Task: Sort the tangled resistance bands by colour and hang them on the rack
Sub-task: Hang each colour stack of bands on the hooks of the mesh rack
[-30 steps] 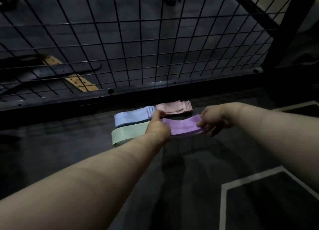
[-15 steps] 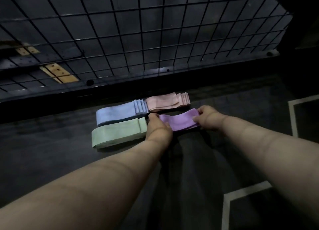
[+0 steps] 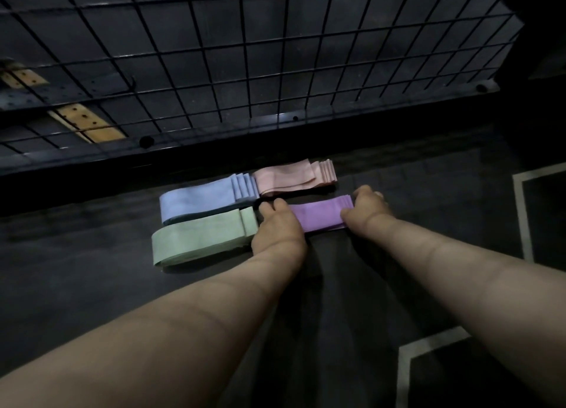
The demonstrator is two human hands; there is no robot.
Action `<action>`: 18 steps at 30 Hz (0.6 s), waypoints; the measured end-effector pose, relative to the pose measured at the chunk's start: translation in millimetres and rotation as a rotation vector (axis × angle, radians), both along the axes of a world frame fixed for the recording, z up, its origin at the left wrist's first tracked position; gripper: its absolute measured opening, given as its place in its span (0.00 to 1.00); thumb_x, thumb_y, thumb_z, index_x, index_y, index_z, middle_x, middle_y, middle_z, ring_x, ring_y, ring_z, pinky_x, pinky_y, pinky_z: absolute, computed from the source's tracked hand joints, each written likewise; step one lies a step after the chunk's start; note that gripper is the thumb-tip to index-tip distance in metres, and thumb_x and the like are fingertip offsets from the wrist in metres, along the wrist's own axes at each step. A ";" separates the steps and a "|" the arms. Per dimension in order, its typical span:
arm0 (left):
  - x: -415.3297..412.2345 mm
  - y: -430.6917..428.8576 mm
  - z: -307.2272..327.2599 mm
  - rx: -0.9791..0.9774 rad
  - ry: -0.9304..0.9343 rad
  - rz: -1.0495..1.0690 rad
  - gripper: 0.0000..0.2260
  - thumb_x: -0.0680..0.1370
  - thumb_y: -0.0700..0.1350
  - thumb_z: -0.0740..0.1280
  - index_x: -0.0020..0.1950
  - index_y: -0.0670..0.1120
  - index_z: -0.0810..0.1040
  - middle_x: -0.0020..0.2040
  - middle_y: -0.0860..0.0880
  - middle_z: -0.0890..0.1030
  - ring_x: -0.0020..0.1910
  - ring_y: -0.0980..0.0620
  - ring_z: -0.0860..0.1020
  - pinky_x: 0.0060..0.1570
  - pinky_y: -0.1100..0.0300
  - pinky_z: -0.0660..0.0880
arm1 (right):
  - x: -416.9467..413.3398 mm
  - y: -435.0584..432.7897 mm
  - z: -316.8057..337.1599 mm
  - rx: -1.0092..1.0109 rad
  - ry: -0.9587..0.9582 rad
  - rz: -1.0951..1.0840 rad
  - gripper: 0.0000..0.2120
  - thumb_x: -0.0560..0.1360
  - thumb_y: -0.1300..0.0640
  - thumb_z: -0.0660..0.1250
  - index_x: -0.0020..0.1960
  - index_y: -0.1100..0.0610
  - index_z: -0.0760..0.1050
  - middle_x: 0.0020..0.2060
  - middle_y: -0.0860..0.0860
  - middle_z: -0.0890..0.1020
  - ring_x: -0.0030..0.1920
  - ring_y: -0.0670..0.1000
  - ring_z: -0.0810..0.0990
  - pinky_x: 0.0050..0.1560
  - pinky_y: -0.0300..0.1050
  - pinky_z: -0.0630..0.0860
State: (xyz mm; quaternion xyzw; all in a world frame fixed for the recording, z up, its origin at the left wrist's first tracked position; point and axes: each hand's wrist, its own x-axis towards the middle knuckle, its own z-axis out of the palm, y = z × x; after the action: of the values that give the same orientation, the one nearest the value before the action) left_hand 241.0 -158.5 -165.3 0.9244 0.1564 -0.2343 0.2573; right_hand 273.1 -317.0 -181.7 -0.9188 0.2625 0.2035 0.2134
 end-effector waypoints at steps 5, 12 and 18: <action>-5.6 2.7 4.1 0.030 -0.066 -0.133 0.19 0.81 0.38 0.62 0.70 0.48 0.65 0.67 0.43 0.62 0.60 0.41 0.75 0.53 0.47 0.75 | -5.3 5.2 -1.6 -0.007 -0.046 0.017 0.22 0.77 0.57 0.66 0.69 0.60 0.68 0.67 0.61 0.70 0.67 0.63 0.71 0.67 0.51 0.70; -15.2 -1.9 1.9 0.039 0.006 -0.371 0.15 0.82 0.40 0.60 0.69 0.45 0.69 0.69 0.42 0.61 0.64 0.39 0.70 0.60 0.46 0.72 | -10.5 6.5 -0.3 -0.002 -0.040 0.046 0.24 0.77 0.52 0.68 0.68 0.60 0.67 0.67 0.61 0.70 0.67 0.63 0.71 0.66 0.52 0.71; -19.1 4.5 8.6 0.029 -0.032 -0.448 0.18 0.81 0.39 0.62 0.71 0.44 0.67 0.72 0.41 0.60 0.65 0.38 0.70 0.60 0.46 0.72 | -12.5 14.4 1.3 -0.026 -0.023 0.038 0.26 0.77 0.53 0.68 0.71 0.61 0.64 0.70 0.62 0.66 0.69 0.64 0.67 0.69 0.54 0.69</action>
State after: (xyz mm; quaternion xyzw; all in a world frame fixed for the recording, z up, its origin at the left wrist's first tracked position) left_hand 221.9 -153.9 -156.7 0.9432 -0.0536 -0.2687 0.1877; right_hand 260.6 -302.6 -180.4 -0.9286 0.2453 0.1933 0.2004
